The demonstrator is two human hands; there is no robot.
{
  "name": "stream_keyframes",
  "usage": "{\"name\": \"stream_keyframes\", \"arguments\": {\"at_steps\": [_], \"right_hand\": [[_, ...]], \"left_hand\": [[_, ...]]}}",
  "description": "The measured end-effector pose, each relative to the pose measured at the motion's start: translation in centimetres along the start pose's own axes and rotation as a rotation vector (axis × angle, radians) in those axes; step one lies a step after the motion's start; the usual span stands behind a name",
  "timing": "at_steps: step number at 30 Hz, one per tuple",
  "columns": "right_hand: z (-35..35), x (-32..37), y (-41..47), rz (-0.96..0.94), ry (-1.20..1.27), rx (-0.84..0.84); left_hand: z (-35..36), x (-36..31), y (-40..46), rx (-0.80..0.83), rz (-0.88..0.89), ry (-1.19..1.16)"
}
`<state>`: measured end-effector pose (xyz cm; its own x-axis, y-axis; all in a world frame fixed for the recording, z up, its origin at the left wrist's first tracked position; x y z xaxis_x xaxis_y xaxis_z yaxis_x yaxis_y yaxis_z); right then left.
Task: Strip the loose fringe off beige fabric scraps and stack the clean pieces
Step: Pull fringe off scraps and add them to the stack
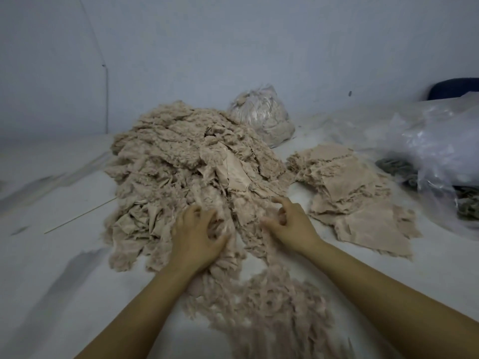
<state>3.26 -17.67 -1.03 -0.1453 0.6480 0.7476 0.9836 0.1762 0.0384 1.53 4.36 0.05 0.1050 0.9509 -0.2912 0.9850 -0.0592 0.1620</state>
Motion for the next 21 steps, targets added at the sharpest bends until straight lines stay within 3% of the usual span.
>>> {"name": "stream_keyframes", "arguments": {"at_steps": [2,6,11,18,21], "right_hand": [[1.0,0.3,1.9,0.05,-0.061,0.001],[0.9,1.6,5.4,0.1,-0.064,-0.067],[0.8,2.0,9.1,0.117,-0.094,-0.058],[1.1,2.5,15.4,0.005,-0.046,0.062],[1.5,3.5,18.4,-0.033,-0.018,0.143]], "left_hand": [[0.4,0.1,1.5,0.06,-0.052,0.022],[-0.1,-0.7,5.9,0.038,-0.053,-0.198],[-0.9,-1.3,11.6,0.028,-0.129,-0.169],[-1.8,-0.1,18.7,0.046,-0.083,-0.104],[-1.4,0.5,21.5,0.134,-0.104,-0.127]]}}
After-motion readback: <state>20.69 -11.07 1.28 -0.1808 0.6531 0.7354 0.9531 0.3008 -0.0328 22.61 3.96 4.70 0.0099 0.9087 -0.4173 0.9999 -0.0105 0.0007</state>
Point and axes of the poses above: each hand's wrist, its own y-axis towards the middle knuckle, its own z-axis out of the palm, x = y × z, the point moved 8 cm from there along y, towards the middle knuckle, and after that the axes turned 9 degrees about x, right-handed, at the moved point
